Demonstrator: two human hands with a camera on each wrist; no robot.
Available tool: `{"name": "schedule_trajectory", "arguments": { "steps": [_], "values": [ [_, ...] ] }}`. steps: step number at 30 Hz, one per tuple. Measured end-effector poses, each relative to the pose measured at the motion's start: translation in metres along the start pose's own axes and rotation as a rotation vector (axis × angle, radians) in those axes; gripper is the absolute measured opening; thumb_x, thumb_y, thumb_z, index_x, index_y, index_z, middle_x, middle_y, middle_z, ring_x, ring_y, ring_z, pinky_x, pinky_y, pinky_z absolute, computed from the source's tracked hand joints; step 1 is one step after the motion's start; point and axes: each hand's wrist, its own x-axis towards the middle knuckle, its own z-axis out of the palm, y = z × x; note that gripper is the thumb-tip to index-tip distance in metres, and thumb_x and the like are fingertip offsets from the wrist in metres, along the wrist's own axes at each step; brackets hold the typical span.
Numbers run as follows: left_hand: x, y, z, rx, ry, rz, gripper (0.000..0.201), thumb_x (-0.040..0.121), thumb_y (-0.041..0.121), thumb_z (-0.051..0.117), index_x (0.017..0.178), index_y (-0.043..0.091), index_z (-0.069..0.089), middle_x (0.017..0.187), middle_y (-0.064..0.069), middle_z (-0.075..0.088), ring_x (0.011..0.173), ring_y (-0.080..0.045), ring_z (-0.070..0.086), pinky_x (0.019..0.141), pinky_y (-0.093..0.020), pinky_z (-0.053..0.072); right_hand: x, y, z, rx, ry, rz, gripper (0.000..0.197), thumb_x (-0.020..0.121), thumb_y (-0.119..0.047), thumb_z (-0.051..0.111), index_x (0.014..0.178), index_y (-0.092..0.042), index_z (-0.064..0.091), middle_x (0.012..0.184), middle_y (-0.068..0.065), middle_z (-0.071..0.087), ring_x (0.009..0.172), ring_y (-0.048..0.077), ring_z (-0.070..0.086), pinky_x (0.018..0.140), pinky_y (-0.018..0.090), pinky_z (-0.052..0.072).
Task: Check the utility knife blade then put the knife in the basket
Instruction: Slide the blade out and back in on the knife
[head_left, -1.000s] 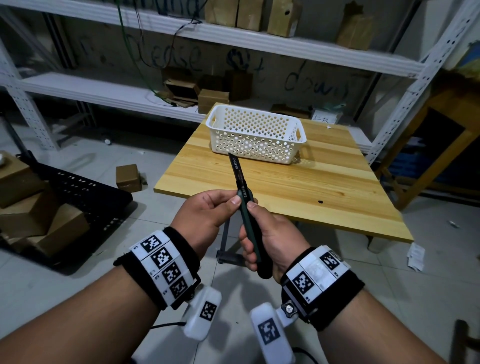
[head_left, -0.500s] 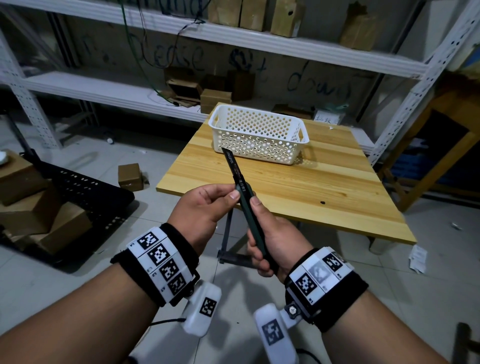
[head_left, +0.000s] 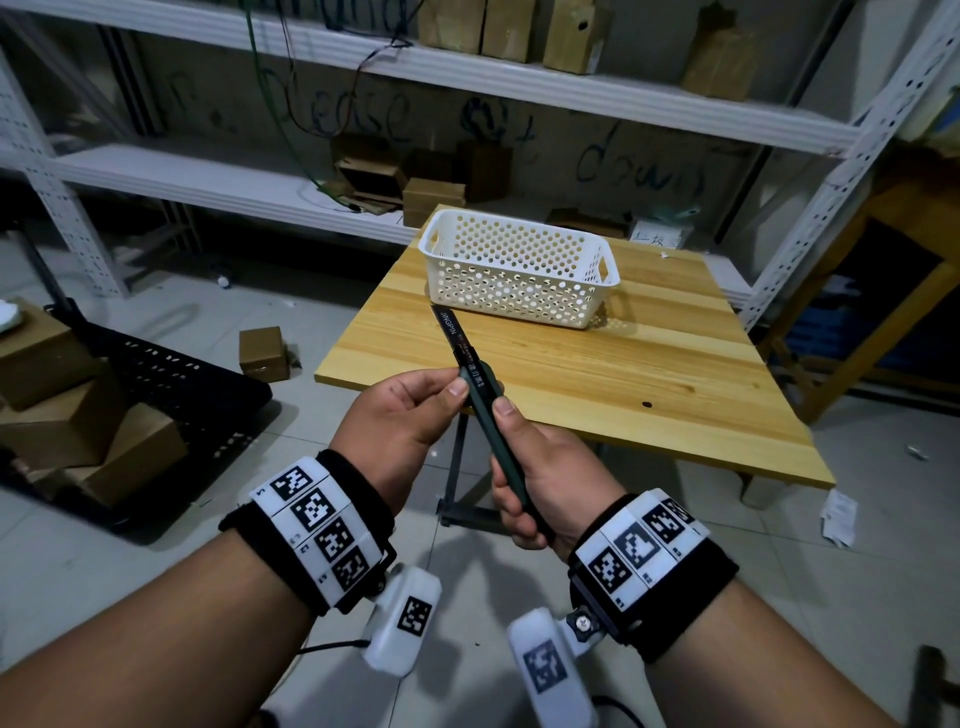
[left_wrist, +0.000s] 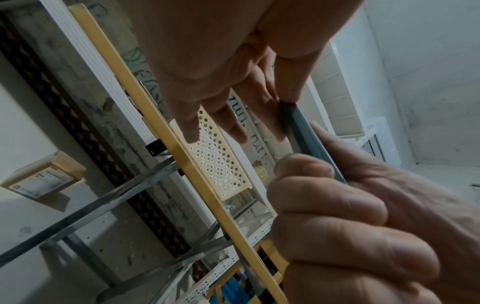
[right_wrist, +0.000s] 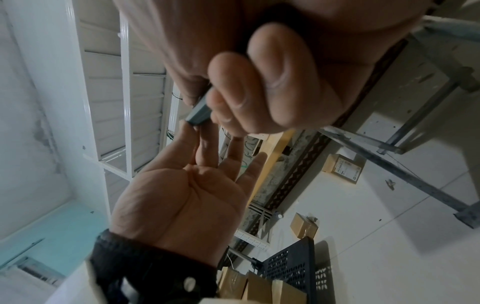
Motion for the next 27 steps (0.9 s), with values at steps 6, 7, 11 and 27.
{"name": "schedule_trajectory", "arguments": {
  "steps": [6,7,11,27],
  "values": [
    [0.001,-0.002,-0.001,-0.036,0.008,-0.038,0.030,0.099,0.014,0.064,0.122,-0.004,0.072,0.122,-0.022,0.076,0.124,-0.044,0.065,0.115,-0.055,0.044,0.001,0.002,-0.002,0.054,-0.046,0.003,0.060,0.093,-0.066,0.048,0.080,-0.008,0.053,0.051,0.007,0.047,0.034,0.018,0.038,0.038,0.020,0.031],
    [0.001,-0.002,-0.001,-0.044,0.009,-0.043,0.030,0.099,0.014,0.065,0.122,-0.004,0.072,0.122,-0.023,0.076,0.125,-0.046,0.063,0.114,-0.057,0.044,0.001,0.002,-0.002,0.061,-0.053,0.001,0.060,0.093,-0.066,0.049,0.081,-0.007,0.053,0.051,0.007,0.047,0.034,0.018,0.038,0.038,0.020,0.031],
    [0.001,-0.001,0.000,-0.056,0.015,-0.055,0.029,0.098,0.016,0.066,0.119,-0.001,0.074,0.122,-0.022,0.076,0.125,-0.049,0.062,0.115,-0.060,0.041,0.000,0.001,-0.003,0.079,-0.080,-0.015,0.057,0.095,-0.062,0.048,0.083,-0.006,0.054,0.052,0.007,0.047,0.035,0.017,0.039,0.038,0.020,0.032],
    [-0.001,0.009,0.001,-0.206,-0.032,-0.194,0.023,0.096,0.015,0.064,0.112,0.003,0.075,0.130,-0.025,0.072,0.130,-0.040,0.062,0.112,-0.055,0.043,0.000,0.003,-0.004,0.097,-0.111,-0.047,0.049,0.101,-0.052,0.046,0.084,-0.007,0.054,0.055,0.008,0.048,0.039,0.017,0.040,0.040,0.022,0.032]
  ]
}}
